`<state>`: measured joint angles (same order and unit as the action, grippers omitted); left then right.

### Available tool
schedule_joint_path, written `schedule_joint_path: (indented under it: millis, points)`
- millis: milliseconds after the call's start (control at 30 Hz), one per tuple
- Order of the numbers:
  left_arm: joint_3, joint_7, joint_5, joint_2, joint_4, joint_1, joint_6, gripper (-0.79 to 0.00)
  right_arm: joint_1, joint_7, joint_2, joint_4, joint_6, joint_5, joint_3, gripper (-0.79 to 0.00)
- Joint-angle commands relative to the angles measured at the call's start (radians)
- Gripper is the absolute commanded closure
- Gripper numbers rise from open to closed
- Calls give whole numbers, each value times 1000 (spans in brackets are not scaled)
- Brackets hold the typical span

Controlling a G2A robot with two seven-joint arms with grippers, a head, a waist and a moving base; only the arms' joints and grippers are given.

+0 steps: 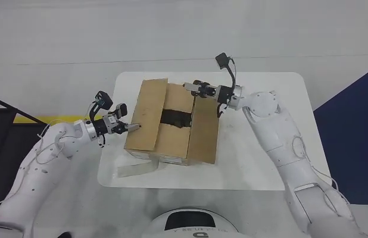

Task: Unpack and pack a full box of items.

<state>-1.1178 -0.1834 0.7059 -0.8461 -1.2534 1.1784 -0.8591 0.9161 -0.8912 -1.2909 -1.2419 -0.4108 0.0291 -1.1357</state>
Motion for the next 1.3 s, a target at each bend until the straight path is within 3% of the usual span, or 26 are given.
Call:
schedule_joint_path:
  millis: [0,200,367,500,733,933,967,1067,1133,1267]
  points:
    - [11,0,5,-5,1,-4,6,-785,-1,-3,0,2,-2,3,0,-785]
    - [30,8,5,-17,1,-10,12,-785,23,65,8,-2,32,-23,-37,-785]
    - [30,20,7,-21,7,-4,8,-785,117,24,52,24,40,21,-208,-785]
    - [37,23,6,-27,14,-6,7,-785,159,-68,81,68,173,0,-284,-785]
    - [54,6,5,-39,30,-27,7,-785,118,-184,76,231,303,56,-221,-785]
    - [57,-3,9,-45,40,-36,0,-785,70,-356,59,342,213,276,-197,-785]
    - [57,-4,9,-46,41,-37,0,-785,65,-389,58,356,193,327,-206,-739]
    - [57,-8,14,-48,42,-40,-2,-785,61,-492,58,385,151,479,-240,-708]
    - [56,-9,17,-49,42,-41,-4,-785,59,-556,60,394,134,543,-257,-628]
    - [56,-11,19,-52,45,-43,-8,-785,65,-606,63,370,115,584,-259,-770]
